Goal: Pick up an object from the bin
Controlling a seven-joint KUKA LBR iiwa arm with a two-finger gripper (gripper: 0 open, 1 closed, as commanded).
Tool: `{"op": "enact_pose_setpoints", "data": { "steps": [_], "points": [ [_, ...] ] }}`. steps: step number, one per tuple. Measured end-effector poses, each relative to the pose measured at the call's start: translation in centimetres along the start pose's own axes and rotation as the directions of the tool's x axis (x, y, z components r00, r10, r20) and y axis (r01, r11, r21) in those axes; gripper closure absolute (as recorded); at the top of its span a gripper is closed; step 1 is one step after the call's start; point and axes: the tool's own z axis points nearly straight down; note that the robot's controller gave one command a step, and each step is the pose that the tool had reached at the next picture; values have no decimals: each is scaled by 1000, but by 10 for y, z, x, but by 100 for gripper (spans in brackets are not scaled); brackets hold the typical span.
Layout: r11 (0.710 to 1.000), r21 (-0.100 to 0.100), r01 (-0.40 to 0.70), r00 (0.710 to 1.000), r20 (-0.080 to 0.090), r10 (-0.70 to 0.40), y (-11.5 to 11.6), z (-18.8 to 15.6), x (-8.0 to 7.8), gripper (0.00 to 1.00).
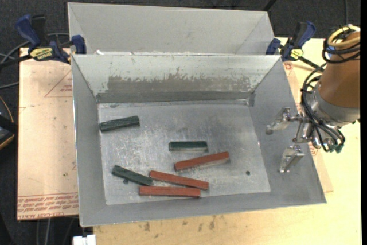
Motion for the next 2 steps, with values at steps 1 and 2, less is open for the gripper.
{"op": "enact_pose_setpoints", "data": {
  "steps": [1,2],
  "points": [
    [1000,2,4,1000,8,-4,1,-4,-2,0],
    [998,3,60,998,14,-60,59,55,-13,0]
  ]
}}
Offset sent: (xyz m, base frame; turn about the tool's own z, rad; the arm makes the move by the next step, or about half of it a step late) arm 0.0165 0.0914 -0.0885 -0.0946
